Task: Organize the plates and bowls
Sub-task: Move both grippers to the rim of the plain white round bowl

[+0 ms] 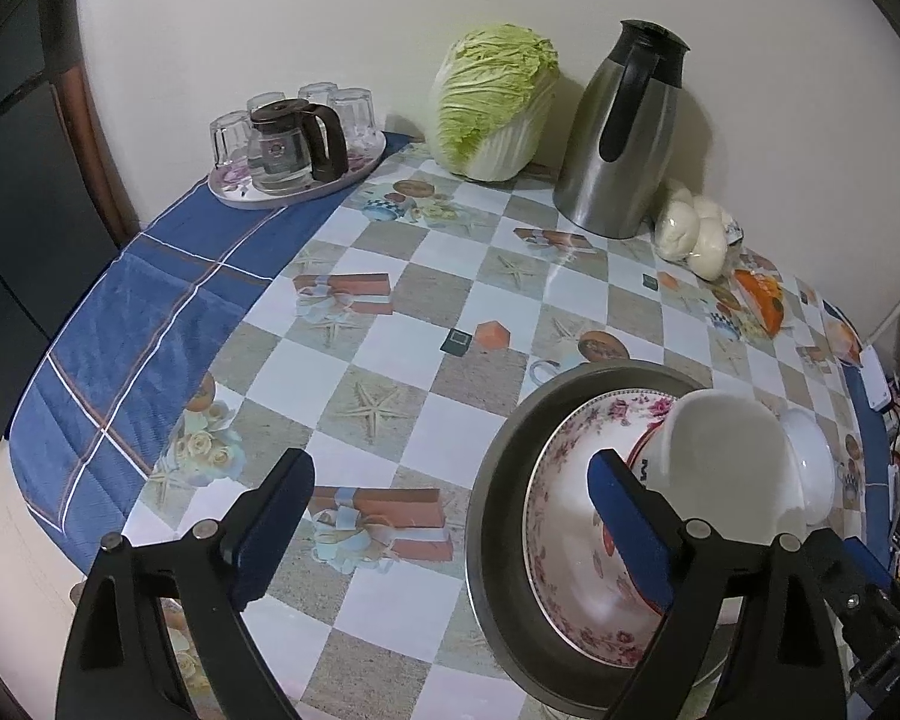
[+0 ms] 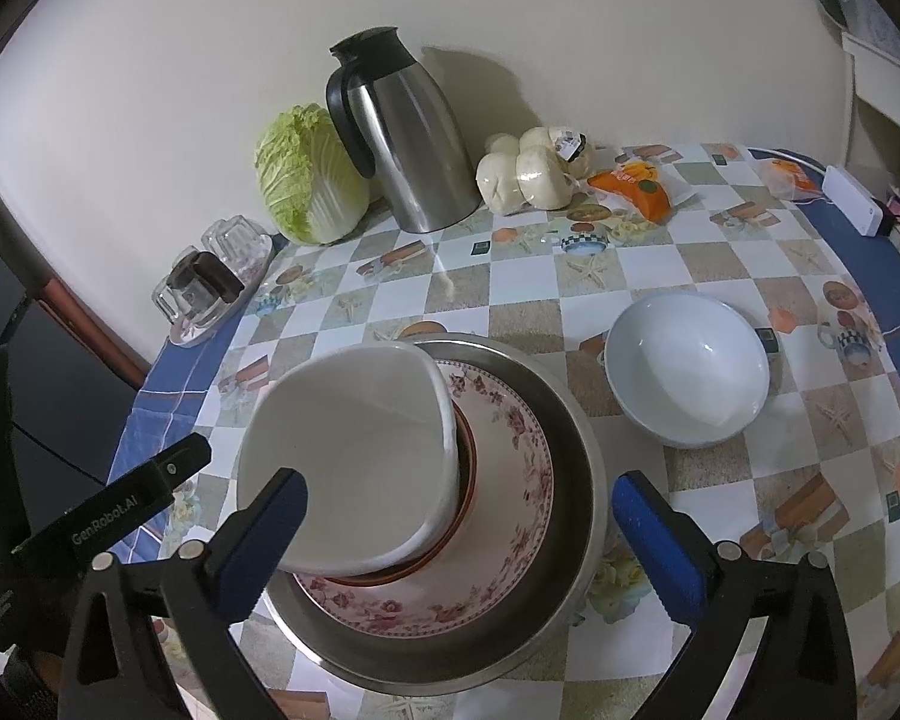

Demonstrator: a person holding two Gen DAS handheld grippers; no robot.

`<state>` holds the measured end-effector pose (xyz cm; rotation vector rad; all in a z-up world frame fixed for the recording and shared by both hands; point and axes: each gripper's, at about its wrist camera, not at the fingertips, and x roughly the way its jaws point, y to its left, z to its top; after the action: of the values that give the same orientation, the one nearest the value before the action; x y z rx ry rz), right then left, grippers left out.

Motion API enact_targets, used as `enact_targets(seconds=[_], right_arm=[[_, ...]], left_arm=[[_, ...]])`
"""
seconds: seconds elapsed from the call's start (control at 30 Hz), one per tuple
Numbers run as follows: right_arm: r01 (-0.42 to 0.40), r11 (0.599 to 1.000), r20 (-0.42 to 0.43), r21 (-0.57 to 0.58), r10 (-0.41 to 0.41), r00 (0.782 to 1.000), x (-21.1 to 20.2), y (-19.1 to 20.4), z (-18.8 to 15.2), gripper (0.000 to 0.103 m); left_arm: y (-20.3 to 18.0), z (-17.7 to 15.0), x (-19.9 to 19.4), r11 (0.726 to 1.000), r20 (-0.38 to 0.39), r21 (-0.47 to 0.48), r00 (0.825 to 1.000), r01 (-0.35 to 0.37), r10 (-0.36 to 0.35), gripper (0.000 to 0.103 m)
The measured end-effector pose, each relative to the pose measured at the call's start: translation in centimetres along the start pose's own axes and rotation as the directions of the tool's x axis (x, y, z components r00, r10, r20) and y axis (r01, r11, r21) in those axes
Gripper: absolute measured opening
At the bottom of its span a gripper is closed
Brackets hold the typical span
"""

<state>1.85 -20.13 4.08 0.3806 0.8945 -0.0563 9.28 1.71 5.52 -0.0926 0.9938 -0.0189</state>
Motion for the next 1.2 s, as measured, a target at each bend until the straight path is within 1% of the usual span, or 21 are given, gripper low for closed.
enact_targets(seconds=[0.13, 0.27, 0.47, 0.57, 0.63, 0.7, 0.83, 1.0, 1.17, 1.2], right_arm=[[0.013, 1.0, 0.018, -0.009, -0.013, 1.0, -0.4, -0.1, 0.1, 0.103], [0.003, 1.0, 0.038, 0.003, -0.003, 0.999, -1.0, -0.5, 0.4, 0.103], [-0.009, 1.0, 0.067, 0.013, 0.008, 0.998, -2.3, -1.4, 1.1, 0.103], [-0.021, 0.999, 0.075, 0.027, 0.019, 0.997, -3.0, -2.4, 1.5, 0.103], [-0.021, 0.999, 0.083, 0.037, 0.018, 0.996, -3.5, -3.3, 1.7, 0.103], [-0.011, 0.998, 0.095, 0.059, 0.005, 0.995, -4.0, -4.6, 2.0, 0.103], [0.015, 0.992, 0.122, 0.127, -0.031, 0.992, -5.4, -7.9, 2.4, 0.103], [0.047, 0.977, 0.146, 0.209, -0.079, 0.986, -6.9, -11.9, 2.6, 0.103], [0.07, 0.958, 0.151, 0.277, -0.116, 0.982, -7.8, -15.6, 2.5, 0.103], [0.072, 0.954, 0.152, 0.29, -0.12, 0.981, -7.9, -16.3, 2.4, 0.103]], left_arm=[[0.0, 0.0, -0.2, 1.0, 0.009, -0.006, 1.0, -0.006, 0.006, 0.093], [-0.2, 0.1, -0.6, 1.0, 0.026, -0.012, 1.0, -0.008, 0.009, 0.093], [-1.0, 0.2, -1.9, 1.0, 0.092, -0.01, 0.996, -0.011, 0.012, 0.093], [-1.8, 0.1, -2.4, 1.0, 0.113, 0.001, 0.994, -0.003, 0.003, 0.093], [-2.2, 0.1, -2.7, 1.0, 0.123, -0.009, 0.992, -0.001, 0.002, 0.093], [-2.8, 0.1, -3.2, 1.0, 0.139, -0.016, 0.99, 0.01, -0.007, 0.093], [-4.3, -0.1, -3.9, 1.0, 0.165, 0.005, 0.986, 0.025, -0.026, 0.093], [-6.2, -0.1, -4.3, 0.996, 0.17, 0.012, 0.982, 0.083, -0.084, 0.093], [-8.6, -0.1, -4.7, 0.993, 0.181, 0.056, 0.977, 0.101, -0.109, 0.093], [-9.2, -0.1, -4.8, 0.993, 0.18, 0.065, 0.978, 0.094, -0.104, 0.093]])
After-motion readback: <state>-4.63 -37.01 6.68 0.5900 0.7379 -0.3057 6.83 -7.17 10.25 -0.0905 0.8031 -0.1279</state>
